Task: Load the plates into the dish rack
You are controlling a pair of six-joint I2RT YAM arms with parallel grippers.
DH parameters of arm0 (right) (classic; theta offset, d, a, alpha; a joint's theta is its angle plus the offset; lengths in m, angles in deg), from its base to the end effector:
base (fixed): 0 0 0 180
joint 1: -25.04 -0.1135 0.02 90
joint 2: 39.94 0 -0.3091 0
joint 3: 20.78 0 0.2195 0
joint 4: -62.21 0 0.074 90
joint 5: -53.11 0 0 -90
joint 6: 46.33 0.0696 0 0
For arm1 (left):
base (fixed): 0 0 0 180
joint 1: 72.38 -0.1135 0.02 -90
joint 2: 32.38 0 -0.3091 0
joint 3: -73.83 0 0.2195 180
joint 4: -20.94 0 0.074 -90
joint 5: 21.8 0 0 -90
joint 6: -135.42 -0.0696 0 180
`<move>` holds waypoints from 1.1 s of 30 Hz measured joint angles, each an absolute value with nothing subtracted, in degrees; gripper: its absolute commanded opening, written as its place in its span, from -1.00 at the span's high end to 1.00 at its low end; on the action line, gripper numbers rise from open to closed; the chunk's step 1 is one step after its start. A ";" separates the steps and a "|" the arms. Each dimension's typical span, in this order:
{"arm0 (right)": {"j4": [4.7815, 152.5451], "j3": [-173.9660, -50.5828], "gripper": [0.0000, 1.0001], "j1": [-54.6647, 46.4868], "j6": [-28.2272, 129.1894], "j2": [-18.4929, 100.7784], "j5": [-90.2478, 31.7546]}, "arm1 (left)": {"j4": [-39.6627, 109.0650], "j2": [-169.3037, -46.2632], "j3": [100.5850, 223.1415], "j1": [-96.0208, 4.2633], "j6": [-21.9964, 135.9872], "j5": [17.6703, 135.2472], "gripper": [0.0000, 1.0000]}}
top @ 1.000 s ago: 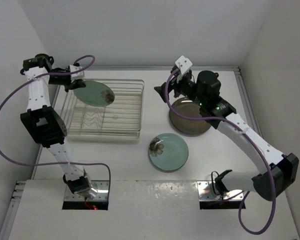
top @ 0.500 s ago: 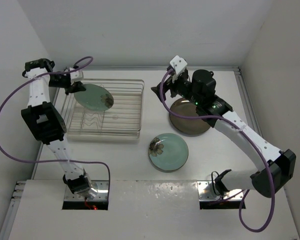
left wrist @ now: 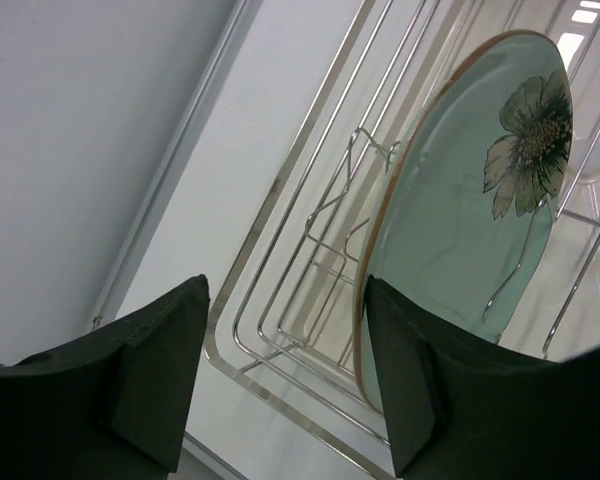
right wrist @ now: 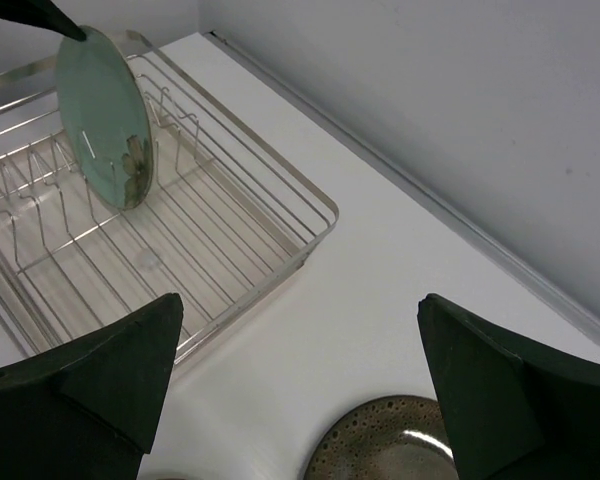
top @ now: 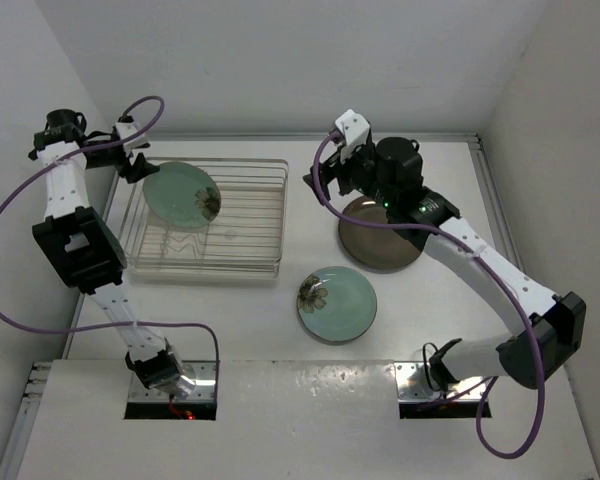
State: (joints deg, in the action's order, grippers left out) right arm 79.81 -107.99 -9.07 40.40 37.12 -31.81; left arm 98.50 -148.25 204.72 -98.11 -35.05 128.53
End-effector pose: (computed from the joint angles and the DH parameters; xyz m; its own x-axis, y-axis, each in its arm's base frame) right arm 0.2524 0.1784 0.4348 -0.0712 -0.1168 -0.9906 -0.6364 0.7701 -0.0451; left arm 0.4018 0.1265 0.3523 0.0117 0.5475 -0.8367 0.8125 0.4825 0.3271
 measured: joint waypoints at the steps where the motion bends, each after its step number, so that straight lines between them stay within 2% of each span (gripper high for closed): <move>1: 80.42 -108.19 -1.00 -8.79 41.32 37.38 -32.51 | 97.88 -147.71 204.13 -98.25 -34.55 128.80 -0.43; 2: 81.12 -108.45 -1.00 -8.55 42.28 37.62 -33.01 | 97.45 -147.18 203.73 -98.25 -33.87 128.99 -0.54; 3: 82.25 -108.89 -1.00 -8.15 44.20 37.97 -33.53 | 96.68 -146.55 203.58 -98.25 -32.73 129.36 -0.99; 9: 88.79 -108.95 -1.00 2.38 57.67 39.00 -36.09 | 89.56 -141.02 204.37 -98.38 -19.53 129.21 -1.00; 16: 94.89 -98.27 -0.97 19.98 74.15 38.91 -41.77 | 82.80 -133.63 203.10 -98.42 -1.28 121.95 -1.00; 17: 95.35 -95.88 -0.92 22.64 76.13 39.17 -41.36 | 82.56 -131.92 201.59 -98.42 0.75 120.25 -1.00; 18: 95.87 -93.76 -0.77 24.94 77.86 39.68 -40.66 | 82.61 -130.68 200.61 -98.42 2.26 119.03 -1.00; 21: 96.39 -89.39 -0.58 30.86 81.95 43.33 -38.49 | 82.87 -127.99 198.31 -98.42 5.14 116.08 -1.00; 25: 96.50 -86.86 -0.53 33.97 84.46 49.56 -37.14 | 84.66 -125.56 195.89 -98.42 7.20 114.09 -1.00; 27: 95.65 -86.42 -0.44 34.78 85.38 52.40 -35.57 | 85.43 -124.54 194.64 -98.42 7.77 114.00 -1.00; 28: 94.89 -86.16 -0.29 35.08 85.84 53.69 -34.45 | 85.84 -124.12 194.14 -98.42 8.10 114.00 -1.00; 33: 90.82 -85.74 0.17 37.27 88.83 58.80 -28.51 | 87.52 -122.90 192.80 -98.40 8.84 114.00 -1.00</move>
State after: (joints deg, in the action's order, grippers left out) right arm 90.82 -85.74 37.27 88.83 58.80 -28.51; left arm 87.52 -122.90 192.80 -98.40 8.84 114.00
